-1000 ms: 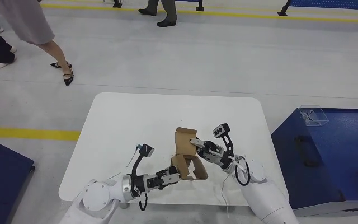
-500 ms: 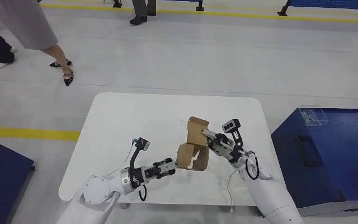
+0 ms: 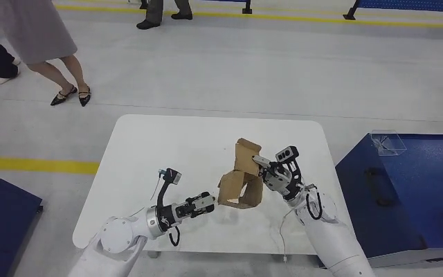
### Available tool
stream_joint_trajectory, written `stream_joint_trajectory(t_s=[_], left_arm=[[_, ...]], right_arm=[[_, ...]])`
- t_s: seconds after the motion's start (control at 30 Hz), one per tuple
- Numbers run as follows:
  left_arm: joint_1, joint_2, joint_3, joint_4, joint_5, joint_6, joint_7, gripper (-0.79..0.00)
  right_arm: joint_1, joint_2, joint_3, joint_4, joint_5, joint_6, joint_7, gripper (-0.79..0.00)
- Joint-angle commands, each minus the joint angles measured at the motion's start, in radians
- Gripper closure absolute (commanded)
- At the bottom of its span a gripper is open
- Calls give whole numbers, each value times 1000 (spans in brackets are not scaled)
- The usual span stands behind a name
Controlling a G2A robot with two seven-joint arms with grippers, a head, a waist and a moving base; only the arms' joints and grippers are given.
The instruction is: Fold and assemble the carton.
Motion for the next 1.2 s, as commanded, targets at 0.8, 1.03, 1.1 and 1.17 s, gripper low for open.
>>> stream_joint_trajectory(t_s=[0.8, 1.03, 1.1, 1.17], left_arm=[[128, -54, 38, -127, 2130, 212, 1434, -785], [114, -59, 63, -105, 2202, 323, 1470, -785], [110, -61, 70, -106, 2200, 334, 1464, -785], [105, -62, 75, -111, 2211, 349, 1451, -785]], right_arm=[[-41, -24, 22, -45, 649, 796, -284, 0], [-53, -27, 22, -58, 638, 796, -297, 0], [-58, -27, 20, -62, 618, 785, -293, 0], [-63, -29, 15, -63, 609, 777, -286, 0]])
